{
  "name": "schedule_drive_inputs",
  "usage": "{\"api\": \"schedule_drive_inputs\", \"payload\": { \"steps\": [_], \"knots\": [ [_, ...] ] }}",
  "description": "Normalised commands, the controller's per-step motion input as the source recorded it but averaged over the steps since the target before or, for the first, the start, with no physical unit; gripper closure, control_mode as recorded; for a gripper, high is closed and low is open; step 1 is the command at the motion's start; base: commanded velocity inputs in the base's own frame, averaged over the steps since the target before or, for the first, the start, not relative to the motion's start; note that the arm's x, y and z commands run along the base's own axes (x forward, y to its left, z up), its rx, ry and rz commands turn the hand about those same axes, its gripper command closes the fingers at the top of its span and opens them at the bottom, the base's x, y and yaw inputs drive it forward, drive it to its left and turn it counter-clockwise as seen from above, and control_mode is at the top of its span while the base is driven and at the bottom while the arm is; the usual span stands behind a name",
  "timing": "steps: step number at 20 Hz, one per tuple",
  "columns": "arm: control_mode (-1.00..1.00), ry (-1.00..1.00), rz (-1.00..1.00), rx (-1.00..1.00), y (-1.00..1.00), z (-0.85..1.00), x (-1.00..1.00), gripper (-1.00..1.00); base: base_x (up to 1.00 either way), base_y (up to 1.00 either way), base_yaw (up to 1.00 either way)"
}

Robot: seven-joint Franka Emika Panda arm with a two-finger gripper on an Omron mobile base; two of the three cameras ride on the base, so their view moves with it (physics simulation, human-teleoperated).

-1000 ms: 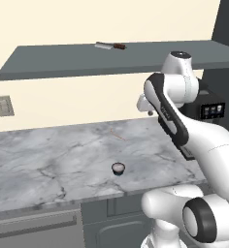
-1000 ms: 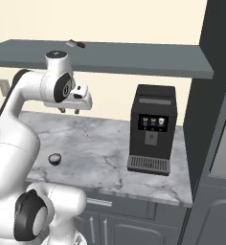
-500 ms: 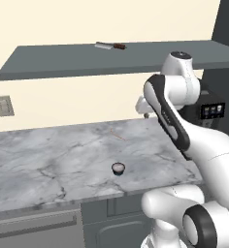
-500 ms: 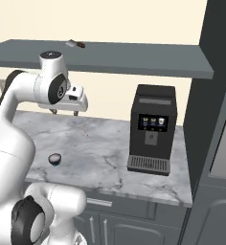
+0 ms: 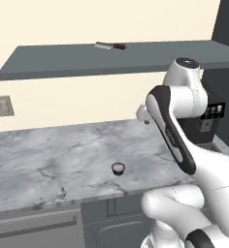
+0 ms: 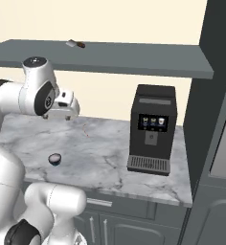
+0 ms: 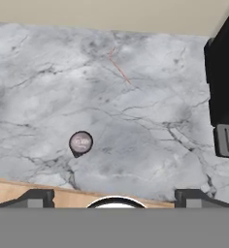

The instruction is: Pick the yogurt and cereal from the counter and place them in the cabinets closest to them.

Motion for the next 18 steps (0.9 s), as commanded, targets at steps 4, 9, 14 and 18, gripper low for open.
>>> {"api": "schedule_drive_inputs", "payload": {
  "steps": [4,9,14,18],
  "knots": [
    [-1.00,-0.02,0.02,-0.01,0.07,-0.09,-0.23,-1.00,0.00,0.00,0.00],
    [-1.00,0.00,0.01,-0.05,0.20,-0.21,-0.13,-1.00,0.00,0.00,0.00],
    [-1.00,0.01,0.01,-0.03,0.26,-0.27,-0.02,-1.00,0.00,0.00,0.00],
    [-1.00,0.00,0.00,0.00,0.23,-0.28,0.00,-1.00,0.00,0.00,0.00]
  ]
}}
